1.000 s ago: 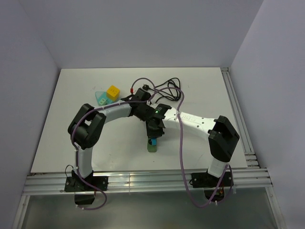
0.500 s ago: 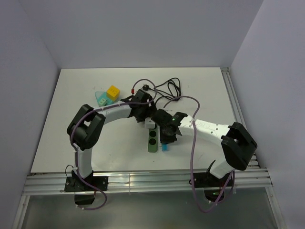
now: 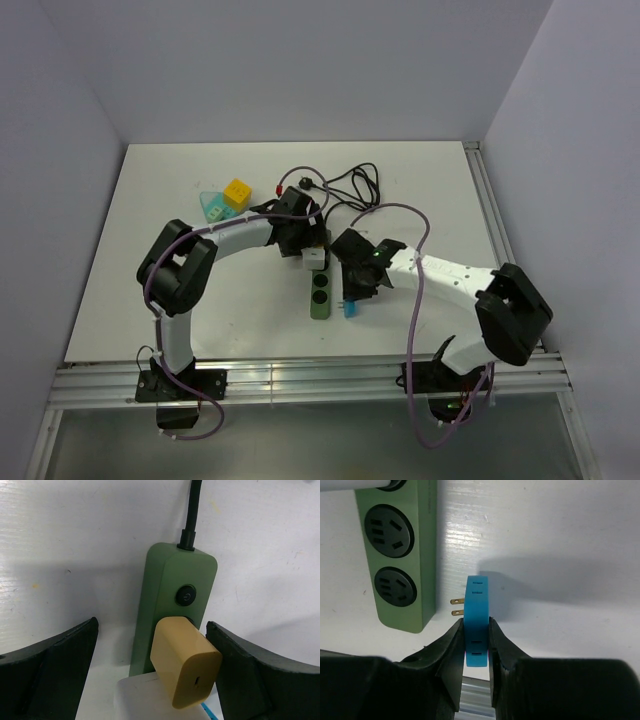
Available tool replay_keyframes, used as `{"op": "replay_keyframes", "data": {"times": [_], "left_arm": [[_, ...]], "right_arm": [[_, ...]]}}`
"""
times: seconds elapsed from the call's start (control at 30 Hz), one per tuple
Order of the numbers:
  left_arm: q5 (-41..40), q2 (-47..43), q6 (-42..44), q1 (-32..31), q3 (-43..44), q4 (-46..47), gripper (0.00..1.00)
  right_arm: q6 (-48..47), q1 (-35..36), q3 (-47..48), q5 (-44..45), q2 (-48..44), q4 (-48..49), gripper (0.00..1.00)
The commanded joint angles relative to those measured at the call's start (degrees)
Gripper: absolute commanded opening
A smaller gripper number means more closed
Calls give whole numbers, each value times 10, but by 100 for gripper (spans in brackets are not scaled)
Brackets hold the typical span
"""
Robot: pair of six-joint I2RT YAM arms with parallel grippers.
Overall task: Insert the plug
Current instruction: Adjust the plug.
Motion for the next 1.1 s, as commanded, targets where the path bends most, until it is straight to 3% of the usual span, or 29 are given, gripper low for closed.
{"op": "replay_keyframes", "data": {"times": [0.0,0.23,0.47,0.6,0.8,0.9,1.07], "left_arm": [[-2,-14,28,1,14,-37,94],[-7,-35,53,7,22,-62,95],[-68,-127,84,14,36,-130,100],[-92,-200,92,13,17,-157,100],[23,-365,126,14,-115,-67,100],[115,-474,141,13,-217,50,100],[210,-529,141,14,-297,156,99]], "right_arm": [[-35,-4,-8,53,-73,21,0],[-87,-3,-38,84,-174,57,0],[-98,-3,-39,102,-223,75,0],[-113,-3,-64,67,-260,126,0],[-117,-6,-68,51,-286,163,0],[-119,-8,-47,8,-273,156,0],[-116,-10,-35,-66,-287,176,0]]}}
